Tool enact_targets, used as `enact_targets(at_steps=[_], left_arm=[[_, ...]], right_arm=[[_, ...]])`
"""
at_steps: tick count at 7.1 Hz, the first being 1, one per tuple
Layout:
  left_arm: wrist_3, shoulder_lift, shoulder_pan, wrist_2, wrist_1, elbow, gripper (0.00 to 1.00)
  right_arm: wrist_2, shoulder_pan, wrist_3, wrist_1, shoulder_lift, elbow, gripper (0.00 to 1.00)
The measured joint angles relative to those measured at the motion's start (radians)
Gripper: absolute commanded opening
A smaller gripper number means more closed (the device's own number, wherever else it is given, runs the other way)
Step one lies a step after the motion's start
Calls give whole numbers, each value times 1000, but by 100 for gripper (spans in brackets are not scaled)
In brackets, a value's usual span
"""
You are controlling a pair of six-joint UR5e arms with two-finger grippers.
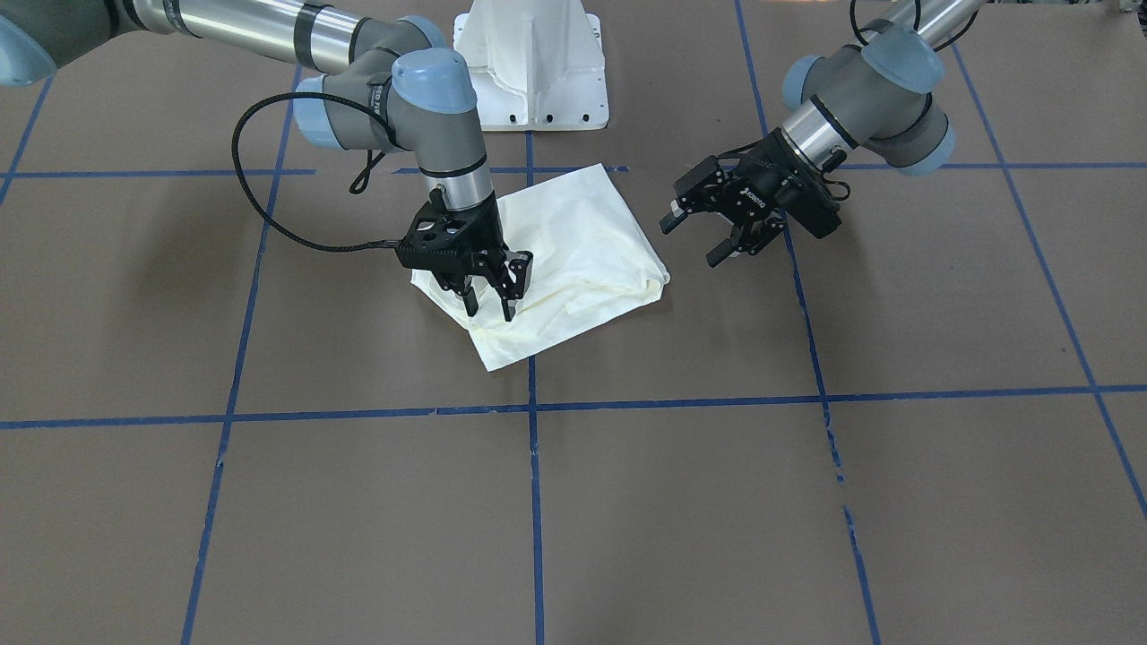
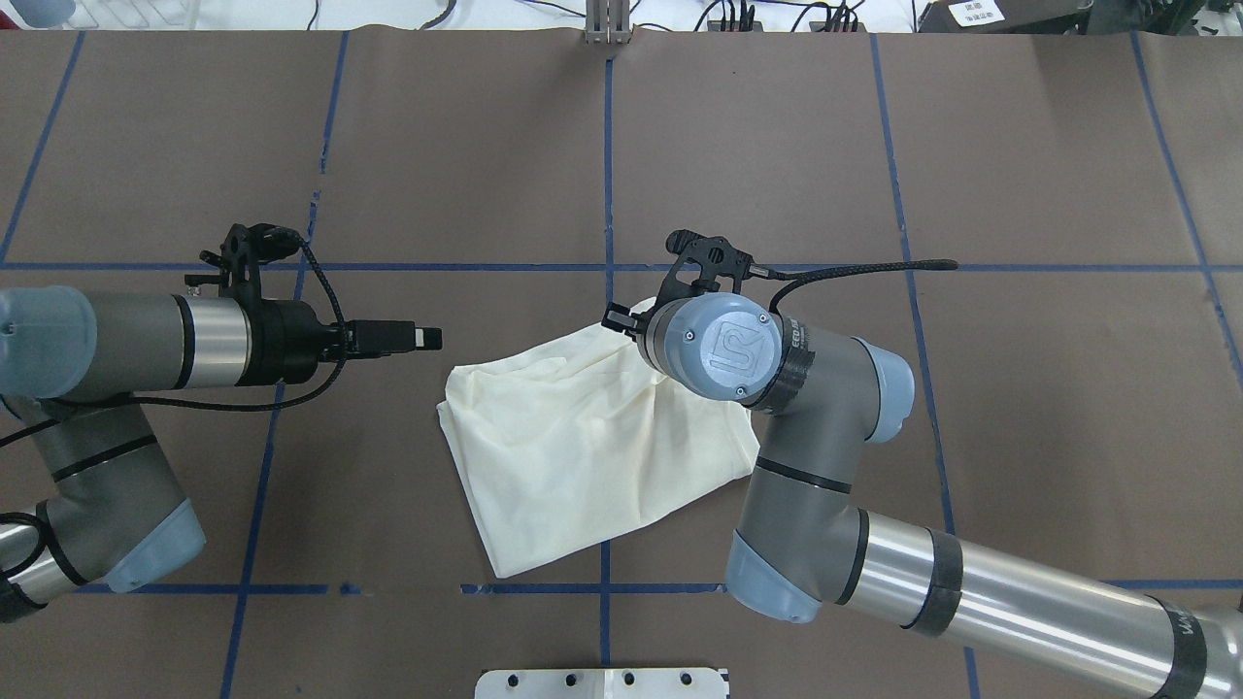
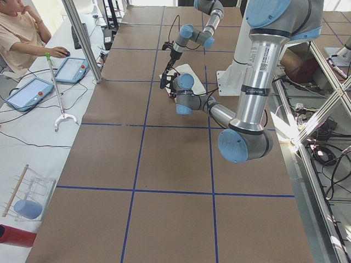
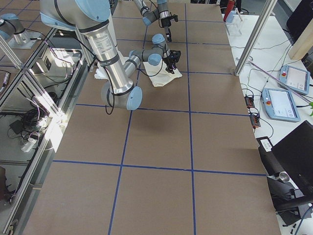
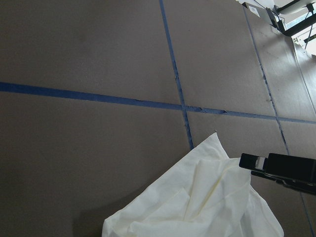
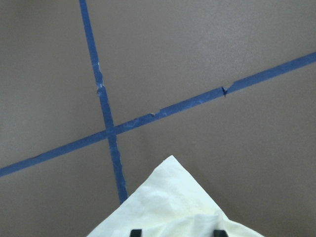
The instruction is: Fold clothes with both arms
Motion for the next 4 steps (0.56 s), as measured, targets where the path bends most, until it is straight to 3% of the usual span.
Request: enact_targets(at_steps=[1,4], left_arm=[[0,1,1,1,0,2,100],[-2,3,4,5,0,10,100]], right_arm=[[-6,1,-2,2,-3,-6,4],[-11,15,-2,-34,5,-15,0]])
